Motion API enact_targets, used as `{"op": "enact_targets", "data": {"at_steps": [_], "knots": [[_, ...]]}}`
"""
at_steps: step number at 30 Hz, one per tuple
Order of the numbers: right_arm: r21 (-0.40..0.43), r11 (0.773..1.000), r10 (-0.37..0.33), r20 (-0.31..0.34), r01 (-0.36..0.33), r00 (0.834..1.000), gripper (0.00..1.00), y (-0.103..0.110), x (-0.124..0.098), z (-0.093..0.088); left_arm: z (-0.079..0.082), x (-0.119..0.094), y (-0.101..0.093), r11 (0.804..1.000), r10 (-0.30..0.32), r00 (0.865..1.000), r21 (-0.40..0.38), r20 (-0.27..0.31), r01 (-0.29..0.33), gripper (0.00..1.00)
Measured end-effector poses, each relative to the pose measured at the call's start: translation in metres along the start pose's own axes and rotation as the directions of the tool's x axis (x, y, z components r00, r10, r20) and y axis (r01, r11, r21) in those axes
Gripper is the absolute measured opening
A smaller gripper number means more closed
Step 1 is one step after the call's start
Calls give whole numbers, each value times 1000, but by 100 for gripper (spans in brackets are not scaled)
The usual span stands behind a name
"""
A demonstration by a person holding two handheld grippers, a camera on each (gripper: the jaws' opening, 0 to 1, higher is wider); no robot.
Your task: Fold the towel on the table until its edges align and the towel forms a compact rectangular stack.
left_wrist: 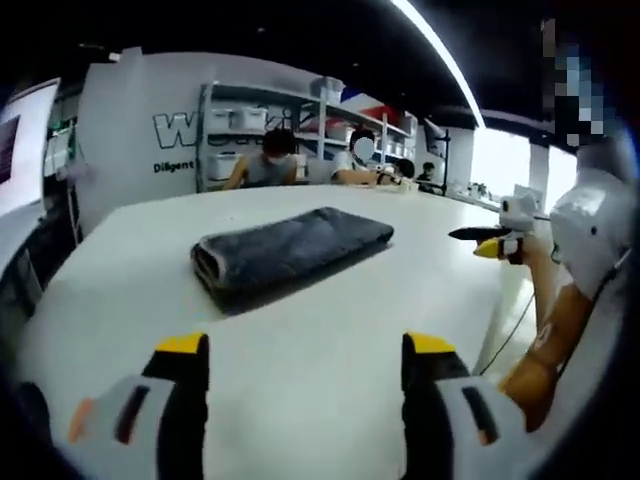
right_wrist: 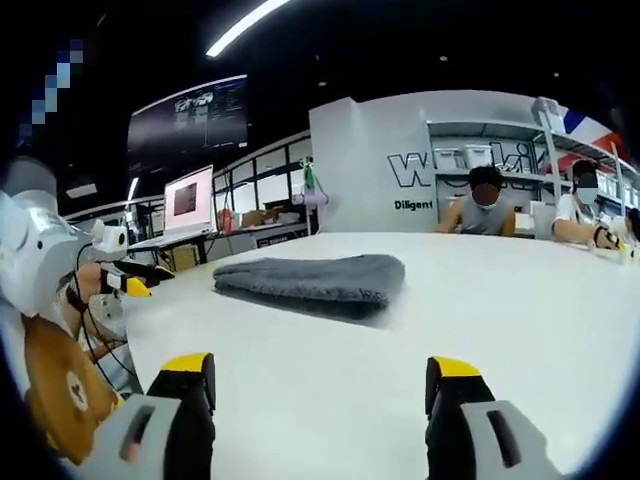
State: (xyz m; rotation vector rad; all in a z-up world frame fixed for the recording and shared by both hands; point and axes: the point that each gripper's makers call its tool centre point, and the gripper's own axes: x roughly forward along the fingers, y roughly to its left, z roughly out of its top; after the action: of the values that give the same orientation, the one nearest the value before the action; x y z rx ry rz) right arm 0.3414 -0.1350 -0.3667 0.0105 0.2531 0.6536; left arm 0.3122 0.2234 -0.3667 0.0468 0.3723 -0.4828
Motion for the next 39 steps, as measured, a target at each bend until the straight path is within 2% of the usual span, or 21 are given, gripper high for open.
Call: {"op": "enact_targets", "data": {"at_steps": [3, 5, 12, 21, 29, 34, 39], "knots": [[3, 1000, 0, -2, 0, 1000, 91, 0, 0, -1, -3, -2, 1, 1000, 12, 1000, -22, 6, -12, 89], [8, 1000, 1, -3, -1, 1000, 91, -1, 1, -2, -5, -2, 1, 999, 23, 1000, -28, 10, -23, 94], [14, 1000, 1, -8, -1, 1000, 91, -4, 1, -4, -9, -4, 2, 998, 52, 999, -29, -4, -52, 99], [26, 1000, 10, -7, -10, 1000, 91, -4, 2, -6, -14, -3, 0, 998, 49, 999, -37, -17, -50, 99], [43, 999, 18, -3, -18, 1000, 91, -3, 4, -6, -14, -2, -1, 998, 46, 999, -48, -1, -46, 99], [56, 998, 40, 6, -41, 999, 90, -4, 7, 0, -14, -2, -2, 998, 41, 999, -49, 0, -41, 99], [91, 992, 82, 42, -85, 996, 90, -6, 13, 14, -16, -1, -2, 998, 38, 999, -53, 3, -38, 99]]}}
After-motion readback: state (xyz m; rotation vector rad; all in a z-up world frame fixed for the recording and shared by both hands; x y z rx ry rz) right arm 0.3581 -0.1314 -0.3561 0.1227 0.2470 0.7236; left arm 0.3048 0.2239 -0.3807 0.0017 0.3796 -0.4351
